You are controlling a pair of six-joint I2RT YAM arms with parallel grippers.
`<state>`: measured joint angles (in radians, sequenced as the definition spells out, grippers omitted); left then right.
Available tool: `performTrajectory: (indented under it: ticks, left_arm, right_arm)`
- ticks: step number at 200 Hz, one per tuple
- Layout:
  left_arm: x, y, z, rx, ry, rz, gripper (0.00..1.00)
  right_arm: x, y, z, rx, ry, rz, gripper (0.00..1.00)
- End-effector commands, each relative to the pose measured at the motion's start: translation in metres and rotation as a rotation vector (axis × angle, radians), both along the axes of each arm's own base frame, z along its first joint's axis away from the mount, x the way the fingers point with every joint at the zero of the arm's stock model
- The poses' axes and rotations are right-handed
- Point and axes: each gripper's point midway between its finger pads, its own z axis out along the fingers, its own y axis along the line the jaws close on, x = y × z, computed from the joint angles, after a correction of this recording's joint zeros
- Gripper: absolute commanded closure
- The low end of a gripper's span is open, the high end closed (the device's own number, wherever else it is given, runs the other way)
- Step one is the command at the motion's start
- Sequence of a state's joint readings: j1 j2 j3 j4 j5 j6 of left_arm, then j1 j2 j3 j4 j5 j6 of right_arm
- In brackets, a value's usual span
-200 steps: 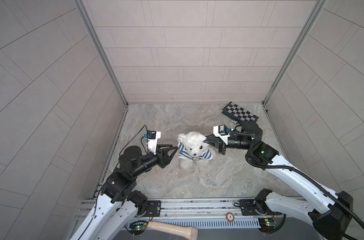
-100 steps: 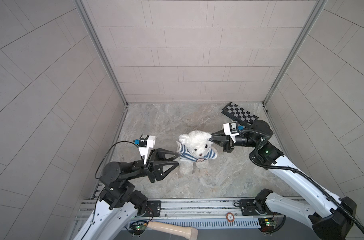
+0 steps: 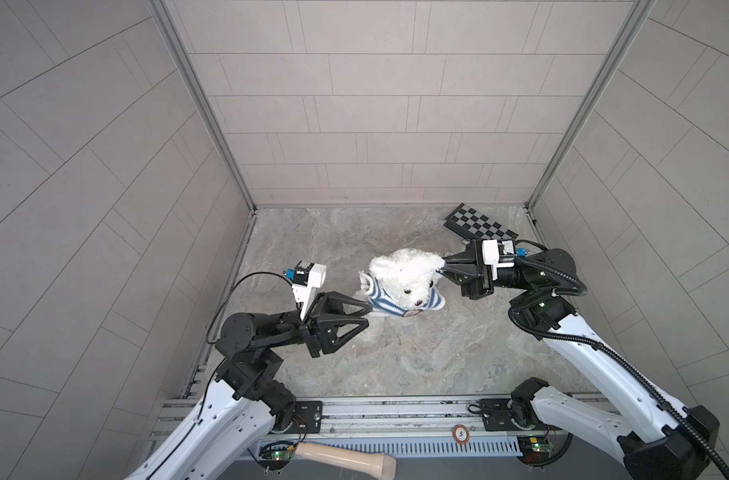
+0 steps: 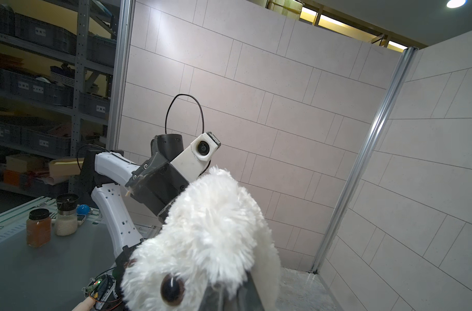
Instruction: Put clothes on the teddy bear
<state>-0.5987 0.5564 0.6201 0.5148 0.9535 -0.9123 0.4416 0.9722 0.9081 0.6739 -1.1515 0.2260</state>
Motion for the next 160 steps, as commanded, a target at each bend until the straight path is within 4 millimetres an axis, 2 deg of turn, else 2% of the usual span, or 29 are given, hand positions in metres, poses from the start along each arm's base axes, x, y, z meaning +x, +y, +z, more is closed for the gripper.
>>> performTrajectory:
  ticks: [1, 63, 126, 160]
  left_arm:
    - [-0.002, 0.004, 0.019, -0.041, -0.033, 0.019, 0.53]
    - [0.026, -0.006, 0.008, 0.002, 0.063, 0.081, 0.64]
    - [0.028, -0.009, -0.001, -0.001, 0.099, 0.081, 0.73]
    - [0.025, -0.013, -0.013, 0.049, 0.086, 0.078, 0.73]
  right_arm:
    - [-0.023, -0.012, 0.021, 0.048, -0.092, 0.018, 1.0]
    - [-0.032, -0.019, 0.031, 0.087, -0.112, 0.027, 1.0]
    - [-0.031, -0.019, 0.039, 0.119, -0.121, 0.048, 1.0]
    - [-0.03, -0.02, 0.05, 0.164, -0.121, 0.078, 1.0]
